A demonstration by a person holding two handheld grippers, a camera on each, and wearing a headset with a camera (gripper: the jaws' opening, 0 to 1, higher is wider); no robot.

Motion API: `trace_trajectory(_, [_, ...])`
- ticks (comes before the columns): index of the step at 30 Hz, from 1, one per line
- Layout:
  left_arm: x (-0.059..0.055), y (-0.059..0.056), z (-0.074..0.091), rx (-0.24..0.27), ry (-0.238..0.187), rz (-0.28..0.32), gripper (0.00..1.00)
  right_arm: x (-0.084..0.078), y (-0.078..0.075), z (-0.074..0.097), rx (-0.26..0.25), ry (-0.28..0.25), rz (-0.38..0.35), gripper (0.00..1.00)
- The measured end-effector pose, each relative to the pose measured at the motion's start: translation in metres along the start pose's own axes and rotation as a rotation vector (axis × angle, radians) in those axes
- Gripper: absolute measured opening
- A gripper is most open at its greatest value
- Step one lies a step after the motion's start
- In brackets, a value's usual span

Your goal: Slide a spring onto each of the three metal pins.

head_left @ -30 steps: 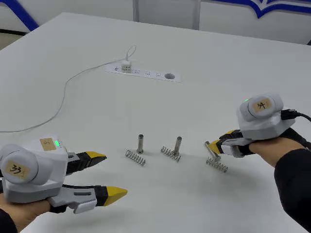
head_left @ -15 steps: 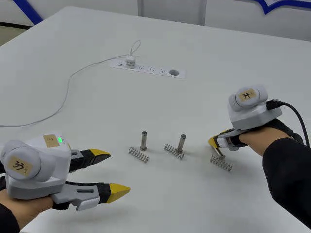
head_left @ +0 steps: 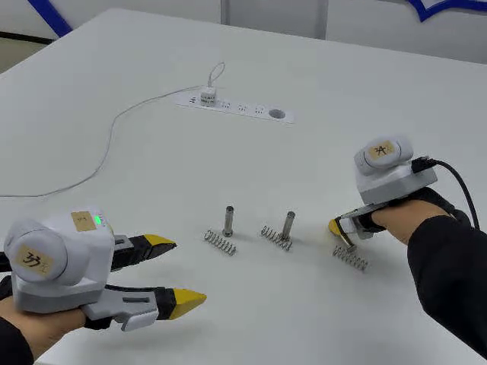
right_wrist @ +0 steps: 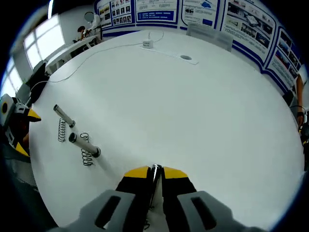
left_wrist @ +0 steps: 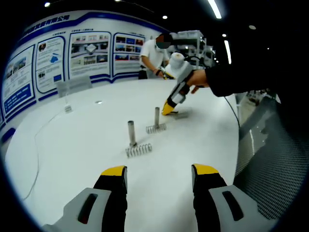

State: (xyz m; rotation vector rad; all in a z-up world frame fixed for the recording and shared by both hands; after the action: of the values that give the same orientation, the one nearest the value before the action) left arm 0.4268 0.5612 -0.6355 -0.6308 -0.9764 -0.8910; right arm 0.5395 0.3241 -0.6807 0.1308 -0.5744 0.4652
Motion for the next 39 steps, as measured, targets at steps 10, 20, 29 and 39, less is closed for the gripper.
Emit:
trace_trajectory(10, [0.001, 0.0, 0.001, 0.005, 0.005, -0.008, 0.54, -0.001, -0.003, 0.005, 0.013, -0.043, -0.082, 0.09])
trace_trajectory(20, [0.001, 0.0, 0.0, 0.005, 0.009, -0.017, 0.52, 0.003, 0.001, 0.039, -0.004, -0.124, -0.047, 0.09])
trace_trajectory(29, [0.002, -0.002, 0.0, 0.004, 0.014, -0.025, 0.52, -0.004, 0.004, 0.055, -0.02, -0.174, -0.055, 0.09])
trace_trajectory(39, [0.003, -0.002, 0.001, 0.006, 0.016, -0.027, 0.52, -0.015, 0.01, 0.068, -0.037, -0.214, -0.047, 0.09])
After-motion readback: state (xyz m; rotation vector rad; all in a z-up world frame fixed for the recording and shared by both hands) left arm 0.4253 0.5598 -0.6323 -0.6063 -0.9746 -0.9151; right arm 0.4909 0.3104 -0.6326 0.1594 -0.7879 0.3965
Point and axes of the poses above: the centre of the closed fingertips' face, and the gripper's own axes: z roughly backward along the fingers, y roughly to its left, x roughly out of its top, the point moved 1 cm from there along z, roughly backward along the fingers, and after that the axes turned 1 degree about -y, right-handed, at the moved point
